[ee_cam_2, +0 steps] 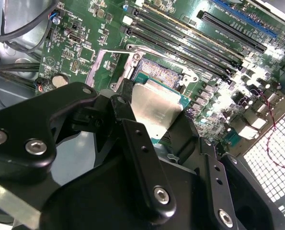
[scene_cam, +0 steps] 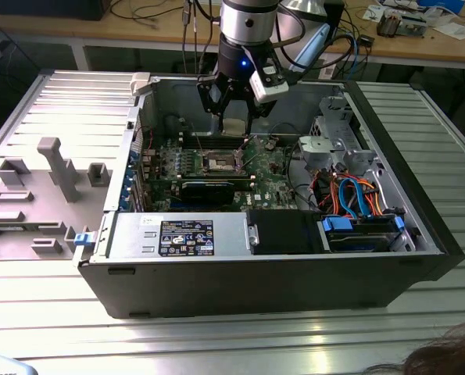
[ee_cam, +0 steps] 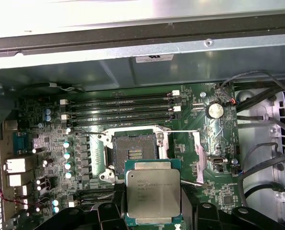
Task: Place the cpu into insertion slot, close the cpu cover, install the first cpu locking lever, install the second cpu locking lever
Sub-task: 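Place the cpu into insertion slot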
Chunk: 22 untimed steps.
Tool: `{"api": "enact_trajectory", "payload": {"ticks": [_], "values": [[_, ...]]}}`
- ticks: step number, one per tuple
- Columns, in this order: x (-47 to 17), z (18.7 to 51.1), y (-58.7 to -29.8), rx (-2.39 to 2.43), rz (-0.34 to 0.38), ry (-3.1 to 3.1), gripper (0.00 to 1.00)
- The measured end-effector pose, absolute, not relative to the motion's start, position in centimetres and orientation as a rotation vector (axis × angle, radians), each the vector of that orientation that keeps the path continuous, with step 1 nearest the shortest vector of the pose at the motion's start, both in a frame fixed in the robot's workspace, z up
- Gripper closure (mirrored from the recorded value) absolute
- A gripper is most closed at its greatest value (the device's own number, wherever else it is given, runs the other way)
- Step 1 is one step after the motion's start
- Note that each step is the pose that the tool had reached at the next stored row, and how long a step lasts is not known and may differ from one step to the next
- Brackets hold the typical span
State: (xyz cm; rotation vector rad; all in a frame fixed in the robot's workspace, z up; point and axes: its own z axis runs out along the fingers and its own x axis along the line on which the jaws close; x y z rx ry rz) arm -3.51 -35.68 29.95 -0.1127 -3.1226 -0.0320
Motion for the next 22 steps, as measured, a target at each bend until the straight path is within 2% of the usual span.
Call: {"api": "enact_trajectory", "payload": {"ticks": [22], "values": [[-3.51, 29.88, -35.68, -0.133, -0.032, -3.122, 0.45]]}}
